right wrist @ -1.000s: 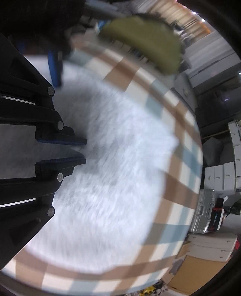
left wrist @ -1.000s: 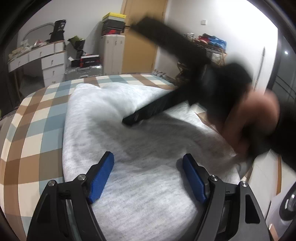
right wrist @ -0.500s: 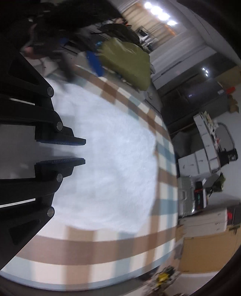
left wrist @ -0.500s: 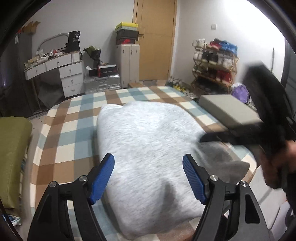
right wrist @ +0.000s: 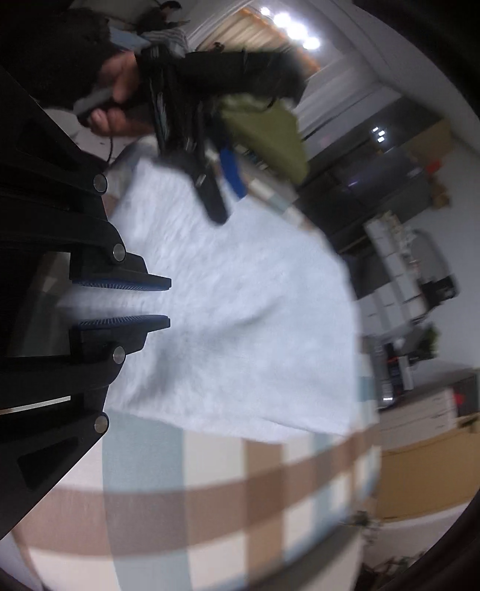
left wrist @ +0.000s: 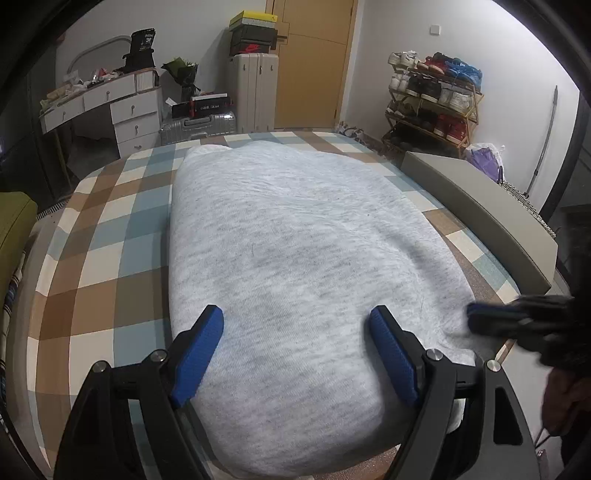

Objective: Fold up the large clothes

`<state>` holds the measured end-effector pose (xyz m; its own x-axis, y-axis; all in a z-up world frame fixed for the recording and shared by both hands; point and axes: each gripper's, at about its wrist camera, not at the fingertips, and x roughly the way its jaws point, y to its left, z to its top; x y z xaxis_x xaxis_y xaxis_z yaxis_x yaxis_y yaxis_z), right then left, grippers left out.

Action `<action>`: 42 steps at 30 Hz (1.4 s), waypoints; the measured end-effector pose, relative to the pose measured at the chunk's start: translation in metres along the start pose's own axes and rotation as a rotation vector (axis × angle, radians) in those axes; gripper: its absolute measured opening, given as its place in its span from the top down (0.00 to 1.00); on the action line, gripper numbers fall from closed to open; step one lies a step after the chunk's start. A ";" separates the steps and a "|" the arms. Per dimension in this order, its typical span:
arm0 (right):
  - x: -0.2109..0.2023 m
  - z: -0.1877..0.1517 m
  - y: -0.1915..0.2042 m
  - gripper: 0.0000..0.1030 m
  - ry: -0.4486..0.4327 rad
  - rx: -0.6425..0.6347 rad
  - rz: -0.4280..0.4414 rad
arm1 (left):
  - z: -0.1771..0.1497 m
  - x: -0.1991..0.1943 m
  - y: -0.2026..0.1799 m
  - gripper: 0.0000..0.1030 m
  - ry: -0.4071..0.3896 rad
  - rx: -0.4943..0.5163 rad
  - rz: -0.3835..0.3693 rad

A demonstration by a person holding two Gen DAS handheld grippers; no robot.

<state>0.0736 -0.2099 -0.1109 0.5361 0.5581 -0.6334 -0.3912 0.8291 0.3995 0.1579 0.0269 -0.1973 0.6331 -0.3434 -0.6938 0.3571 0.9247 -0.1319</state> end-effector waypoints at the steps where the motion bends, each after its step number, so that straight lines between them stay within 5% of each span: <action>1: -0.006 -0.002 0.000 0.86 -0.021 0.000 -0.010 | 0.000 0.001 0.001 0.25 -0.005 0.002 0.004; 4: 0.018 -0.020 -0.007 0.91 0.075 0.000 -0.122 | -0.002 0.004 -0.002 0.24 -0.013 0.017 0.017; 6: 0.024 -0.027 -0.015 0.92 0.029 0.025 -0.109 | -0.002 0.003 -0.005 0.24 -0.014 0.043 0.032; 12: 0.018 -0.013 -0.016 0.88 0.062 0.054 -0.105 | -0.007 -0.039 -0.003 0.24 -0.045 0.074 -0.116; 15: -0.005 -0.004 -0.007 0.87 -0.033 0.045 -0.015 | -0.020 -0.028 -0.010 0.24 0.008 0.121 -0.151; 19: -0.005 -0.003 0.017 0.88 -0.087 -0.018 0.125 | -0.024 -0.015 0.001 0.23 -0.003 0.055 -0.221; 22: 0.044 -0.012 0.026 0.90 0.048 -0.084 -0.028 | -0.025 -0.010 0.001 0.24 0.009 0.065 -0.224; 25: 0.066 -0.018 0.012 1.00 0.057 -0.006 -0.004 | -0.032 -0.005 -0.010 0.23 -0.005 0.146 -0.165; 32: 0.062 -0.011 0.016 1.00 0.079 0.008 -0.014 | -0.040 -0.004 -0.024 0.23 -0.004 0.140 -0.166; 38: -0.005 0.020 0.009 0.91 -0.140 0.023 0.035 | -0.016 -0.044 -0.017 0.22 -0.085 0.106 -0.236; 42: 0.024 0.052 -0.012 0.85 -0.095 0.056 -0.067 | 0.003 -0.022 -0.015 0.22 -0.070 0.141 -0.225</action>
<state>0.1295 -0.2051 -0.0965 0.6288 0.5001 -0.5954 -0.3116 0.8636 0.3963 0.1410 0.0197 -0.1776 0.5711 -0.5530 -0.6067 0.5831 0.7934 -0.1744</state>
